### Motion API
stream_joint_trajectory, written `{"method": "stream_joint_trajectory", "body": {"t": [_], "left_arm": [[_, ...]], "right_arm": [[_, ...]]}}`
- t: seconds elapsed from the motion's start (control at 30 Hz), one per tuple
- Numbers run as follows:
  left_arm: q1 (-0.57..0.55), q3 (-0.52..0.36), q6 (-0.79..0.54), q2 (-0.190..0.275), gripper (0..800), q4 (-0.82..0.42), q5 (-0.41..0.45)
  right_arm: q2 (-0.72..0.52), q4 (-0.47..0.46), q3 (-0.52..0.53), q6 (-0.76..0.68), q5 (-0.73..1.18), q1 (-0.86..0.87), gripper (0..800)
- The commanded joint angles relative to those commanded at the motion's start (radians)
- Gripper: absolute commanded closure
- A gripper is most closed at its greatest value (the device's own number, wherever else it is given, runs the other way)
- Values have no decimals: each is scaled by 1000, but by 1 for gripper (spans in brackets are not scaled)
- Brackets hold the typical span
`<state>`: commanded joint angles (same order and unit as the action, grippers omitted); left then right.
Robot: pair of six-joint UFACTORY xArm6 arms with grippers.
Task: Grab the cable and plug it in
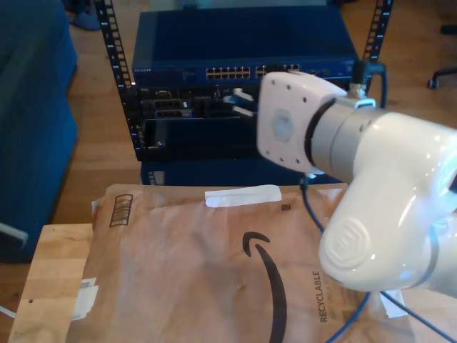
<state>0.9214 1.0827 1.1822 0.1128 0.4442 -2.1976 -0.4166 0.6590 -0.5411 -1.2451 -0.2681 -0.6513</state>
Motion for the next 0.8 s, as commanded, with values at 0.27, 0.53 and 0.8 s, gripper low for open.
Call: {"method": "stream_joint_trajectory", "body": {"t": [0.27, 0.53, 0.8], "left_arm": [[180, -169, -299, 31, 0, -219, 107], [238, -404, -485, 219, 0, -397, 288], [445, -508, -718, 229, 0, -470, 477]], "right_arm": [[110, -5, -9, 43, -140, 74, 797], [150, -5, -6, 103, -238, 98, 797], [201, 2, -23, 158, -299, 124, 797]]}}
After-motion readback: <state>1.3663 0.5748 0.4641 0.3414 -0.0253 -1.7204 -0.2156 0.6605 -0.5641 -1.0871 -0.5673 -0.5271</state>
